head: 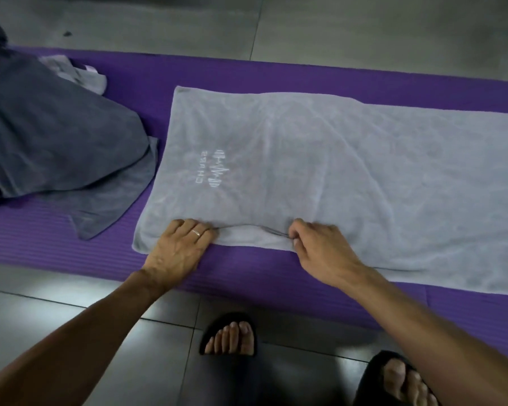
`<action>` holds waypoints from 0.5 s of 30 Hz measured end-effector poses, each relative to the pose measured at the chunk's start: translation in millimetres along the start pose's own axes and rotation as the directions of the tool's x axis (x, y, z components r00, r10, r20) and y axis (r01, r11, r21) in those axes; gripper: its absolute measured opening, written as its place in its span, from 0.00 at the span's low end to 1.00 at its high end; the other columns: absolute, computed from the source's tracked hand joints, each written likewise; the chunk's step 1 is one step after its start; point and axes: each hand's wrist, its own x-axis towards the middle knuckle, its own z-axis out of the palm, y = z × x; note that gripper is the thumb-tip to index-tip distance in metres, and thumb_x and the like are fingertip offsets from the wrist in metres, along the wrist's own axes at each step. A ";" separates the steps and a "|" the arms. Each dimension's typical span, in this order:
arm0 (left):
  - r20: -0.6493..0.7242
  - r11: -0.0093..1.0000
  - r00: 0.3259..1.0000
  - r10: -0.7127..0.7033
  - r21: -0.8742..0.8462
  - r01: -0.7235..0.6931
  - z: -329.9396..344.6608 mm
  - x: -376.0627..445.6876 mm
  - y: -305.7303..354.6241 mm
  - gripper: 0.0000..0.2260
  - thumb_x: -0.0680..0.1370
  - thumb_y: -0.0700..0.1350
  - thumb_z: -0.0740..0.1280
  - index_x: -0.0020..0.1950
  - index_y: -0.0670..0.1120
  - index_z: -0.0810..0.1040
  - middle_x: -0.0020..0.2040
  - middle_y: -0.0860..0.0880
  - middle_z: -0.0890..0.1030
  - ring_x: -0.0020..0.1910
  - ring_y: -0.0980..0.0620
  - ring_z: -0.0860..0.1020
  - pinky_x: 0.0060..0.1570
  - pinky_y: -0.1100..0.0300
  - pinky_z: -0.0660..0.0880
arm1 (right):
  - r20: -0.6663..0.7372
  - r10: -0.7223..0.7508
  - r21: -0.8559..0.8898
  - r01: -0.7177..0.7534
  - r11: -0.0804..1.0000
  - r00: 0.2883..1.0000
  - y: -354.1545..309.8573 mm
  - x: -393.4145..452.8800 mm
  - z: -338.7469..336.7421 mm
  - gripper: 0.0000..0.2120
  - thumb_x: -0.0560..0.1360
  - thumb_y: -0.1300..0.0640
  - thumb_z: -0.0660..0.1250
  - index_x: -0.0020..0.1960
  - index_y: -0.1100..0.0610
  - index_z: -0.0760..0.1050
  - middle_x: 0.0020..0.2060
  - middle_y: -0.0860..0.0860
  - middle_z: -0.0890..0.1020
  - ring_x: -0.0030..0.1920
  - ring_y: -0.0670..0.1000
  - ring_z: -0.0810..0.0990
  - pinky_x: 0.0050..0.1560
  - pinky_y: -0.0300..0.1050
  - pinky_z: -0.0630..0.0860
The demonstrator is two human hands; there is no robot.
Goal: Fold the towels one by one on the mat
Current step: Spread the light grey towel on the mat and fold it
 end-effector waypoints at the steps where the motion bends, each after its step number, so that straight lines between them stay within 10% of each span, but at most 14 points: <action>1: 0.017 1.000 1.000 0.018 -0.017 -0.018 -5.2 4.1 -3.2 0.13 0.73 0.40 0.58 0.54 0.44 0.78 0.47 0.46 0.81 0.44 0.44 0.78 0.45 0.51 0.73 | -0.054 -0.058 -0.062 0.054 0.997 0.997 -4.3 -1.3 2.8 0.04 0.78 0.58 0.60 0.51 0.54 0.72 0.43 0.48 0.77 0.43 0.52 0.77 0.52 0.51 0.74; 8: 0.371 0.993 0.925 0.082 -0.104 -0.046 -11.4 -24.7 -27.7 0.25 0.63 0.41 0.72 0.61 0.48 0.78 0.58 0.47 0.80 0.55 0.46 0.79 0.52 0.55 0.76 | -0.024 -0.341 -0.255 0.324 0.911 0.940 -35.7 6.4 33.3 0.10 0.68 0.49 0.73 0.46 0.54 0.78 0.47 0.52 0.76 0.46 0.54 0.75 0.45 0.51 0.76; 15: 0.062 0.956 0.998 0.026 -0.292 -0.006 -14.8 22.1 23.0 0.13 0.76 0.47 0.61 0.55 0.45 0.80 0.55 0.44 0.79 0.52 0.43 0.77 0.49 0.51 0.75 | -0.186 -0.166 -0.079 0.153 0.985 0.968 -19.7 -4.5 19.1 0.12 0.74 0.50 0.60 0.49 0.54 0.77 0.46 0.49 0.76 0.47 0.51 0.74 0.48 0.47 0.73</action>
